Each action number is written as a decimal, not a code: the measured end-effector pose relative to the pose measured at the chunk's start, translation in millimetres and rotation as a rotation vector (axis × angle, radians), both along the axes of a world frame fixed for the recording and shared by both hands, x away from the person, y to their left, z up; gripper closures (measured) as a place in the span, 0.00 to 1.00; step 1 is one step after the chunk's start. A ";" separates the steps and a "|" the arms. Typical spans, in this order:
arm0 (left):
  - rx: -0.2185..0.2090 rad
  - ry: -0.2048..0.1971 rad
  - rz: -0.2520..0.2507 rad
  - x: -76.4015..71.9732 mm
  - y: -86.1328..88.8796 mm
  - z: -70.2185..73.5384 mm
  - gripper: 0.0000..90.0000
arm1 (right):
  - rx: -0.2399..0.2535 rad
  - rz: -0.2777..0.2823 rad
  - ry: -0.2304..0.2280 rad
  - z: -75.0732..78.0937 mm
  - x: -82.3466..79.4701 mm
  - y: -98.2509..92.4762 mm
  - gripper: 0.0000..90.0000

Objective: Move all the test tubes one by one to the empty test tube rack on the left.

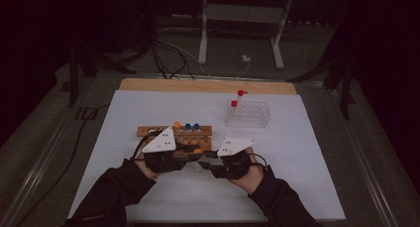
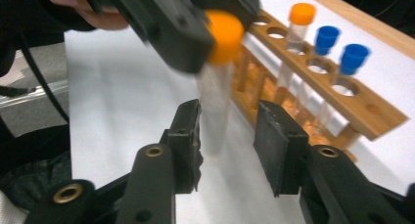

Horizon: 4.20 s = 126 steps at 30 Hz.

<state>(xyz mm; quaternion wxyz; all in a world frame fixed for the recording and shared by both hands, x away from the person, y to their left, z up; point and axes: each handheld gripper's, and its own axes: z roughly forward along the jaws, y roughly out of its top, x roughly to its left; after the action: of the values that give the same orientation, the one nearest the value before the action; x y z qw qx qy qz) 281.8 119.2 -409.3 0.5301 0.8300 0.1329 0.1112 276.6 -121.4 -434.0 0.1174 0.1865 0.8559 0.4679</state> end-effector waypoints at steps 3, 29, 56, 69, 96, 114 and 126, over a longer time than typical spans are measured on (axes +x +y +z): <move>-0.005 -0.003 0.024 1.5 7.3 4.3 0.80 | 0.020 -0.023 0.004 2.4 1.5 -6.7 0.60; -0.045 -0.047 0.248 31.8 64.8 33.0 0.80 | 0.129 -0.114 -0.019 18.7 -0.8 -34.2 0.00; -0.038 0.003 0.372 75.9 67.6 -7.9 0.80 | 0.135 -0.102 -0.034 17.3 -1.0 -42.8 0.00; -0.014 0.042 0.385 80.1 66.7 -33.4 0.80 | 0.136 -0.097 -0.036 15.9 -0.8 -44.5 0.00; 0.010 0.067 0.353 78.3 69.5 -40.1 0.73 | 0.149 -0.096 -0.032 20.3 1.3 -50.7 0.00; -0.056 0.060 0.269 30.7 82.4 -16.4 0.10 | 0.176 -0.185 -0.045 36.0 30.7 -72.4 0.00; -0.103 0.070 0.209 7.0 91.8 -21.8 0.01 | 0.156 -0.285 -0.036 29.0 73.0 -84.7 0.00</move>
<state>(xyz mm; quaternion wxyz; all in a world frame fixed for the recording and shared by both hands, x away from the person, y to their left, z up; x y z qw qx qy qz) 288.8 211.0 -431.1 0.5527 0.7866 0.2428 0.1299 349.6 -206.0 -404.9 0.1830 0.3062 0.7796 0.5148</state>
